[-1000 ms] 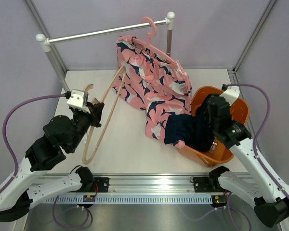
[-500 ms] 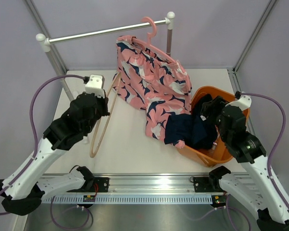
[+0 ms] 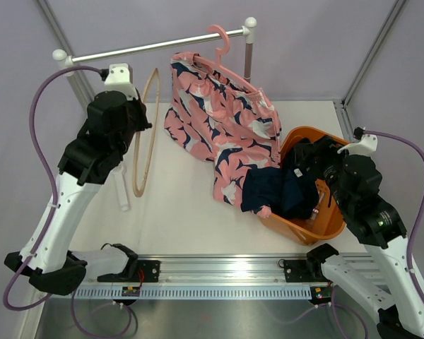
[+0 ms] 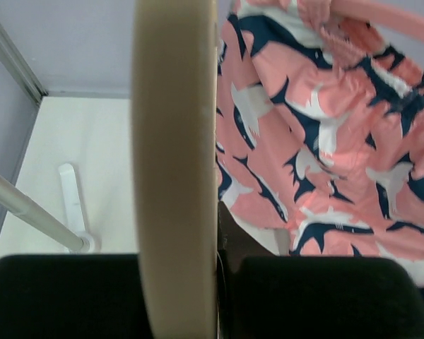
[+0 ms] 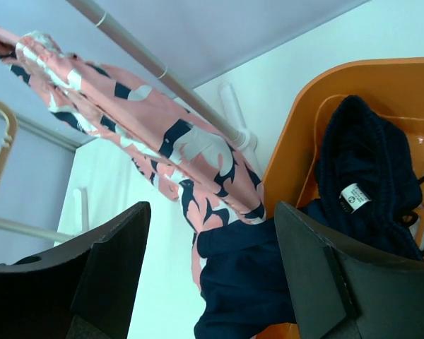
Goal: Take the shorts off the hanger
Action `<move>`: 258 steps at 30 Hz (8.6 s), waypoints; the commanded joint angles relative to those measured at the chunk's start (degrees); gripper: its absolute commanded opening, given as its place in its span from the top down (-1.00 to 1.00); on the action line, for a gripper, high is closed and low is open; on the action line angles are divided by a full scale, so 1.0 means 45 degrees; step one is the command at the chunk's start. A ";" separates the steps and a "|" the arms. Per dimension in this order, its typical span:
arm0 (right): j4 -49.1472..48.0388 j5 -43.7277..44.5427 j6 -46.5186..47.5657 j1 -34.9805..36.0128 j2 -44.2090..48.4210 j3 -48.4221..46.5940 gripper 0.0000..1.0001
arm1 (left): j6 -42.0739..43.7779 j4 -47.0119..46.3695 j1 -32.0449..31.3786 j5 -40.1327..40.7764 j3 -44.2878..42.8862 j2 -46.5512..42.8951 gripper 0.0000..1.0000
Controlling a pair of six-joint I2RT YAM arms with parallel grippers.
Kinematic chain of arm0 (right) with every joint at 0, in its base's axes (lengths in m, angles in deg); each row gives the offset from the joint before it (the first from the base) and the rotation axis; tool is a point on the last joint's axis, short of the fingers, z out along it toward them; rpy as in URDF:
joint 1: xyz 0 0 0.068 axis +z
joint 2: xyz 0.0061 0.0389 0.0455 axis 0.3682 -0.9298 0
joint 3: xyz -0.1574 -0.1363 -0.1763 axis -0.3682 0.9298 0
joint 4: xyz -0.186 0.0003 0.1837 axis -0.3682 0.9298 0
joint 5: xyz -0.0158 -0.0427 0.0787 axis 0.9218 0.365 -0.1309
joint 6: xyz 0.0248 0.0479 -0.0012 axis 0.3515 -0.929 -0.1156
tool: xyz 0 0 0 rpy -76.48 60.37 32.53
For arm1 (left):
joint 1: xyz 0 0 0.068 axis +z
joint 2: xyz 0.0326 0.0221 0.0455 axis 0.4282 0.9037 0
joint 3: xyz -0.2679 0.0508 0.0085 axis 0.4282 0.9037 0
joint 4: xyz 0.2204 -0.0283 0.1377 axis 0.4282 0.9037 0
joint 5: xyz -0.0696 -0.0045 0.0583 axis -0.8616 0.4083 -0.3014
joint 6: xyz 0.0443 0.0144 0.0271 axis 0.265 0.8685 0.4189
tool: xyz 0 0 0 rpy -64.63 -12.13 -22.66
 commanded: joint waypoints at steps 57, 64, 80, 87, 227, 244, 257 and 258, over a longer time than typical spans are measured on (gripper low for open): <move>0.0214 -0.1352 0.2228 -0.0065 -0.0538 -0.1293 -0.75 | -0.0605 -0.1807 0.3318 -0.1401 -0.2879 0.3321 0.20; 0.0546 -0.1351 0.2229 -0.0065 -0.0187 -0.1235 -0.76 | 0.0001 -0.1315 0.1365 0.2310 -0.2688 0.1820 -0.08; 0.1405 -0.1235 0.2190 -0.0065 0.0185 -0.1293 -0.77 | 0.1345 -0.2777 -0.3319 0.5139 -0.1395 0.0056 -0.36; 0.1698 -0.0863 0.2307 -0.0065 0.0302 -0.1390 -0.79 | 0.2872 -0.4731 -0.6253 0.6297 -0.2955 0.2785 -0.45; 0.0040 -0.4123 0.2033 -0.0065 -0.0967 0.2418 -0.84 | 0.2345 0.0442 -0.1762 -0.2257 -0.9113 0.7343 1.00; -0.1289 -0.6468 0.1780 -0.0046 -0.1690 0.3004 -0.82 | 0.2501 0.1380 -0.1762 -0.3370 -0.8684 0.7578 1.00; -0.1915 -0.7388 0.1272 -0.0065 -0.2393 0.3238 -0.50 | 0.2501 0.1536 -0.1762 -0.3546 -0.8117 0.7382 1.00; -0.1876 -0.7367 0.1291 -0.0065 -0.2413 0.3277 -0.41 | 0.2521 0.1517 -0.1762 -0.3546 -0.8097 0.7363 1.00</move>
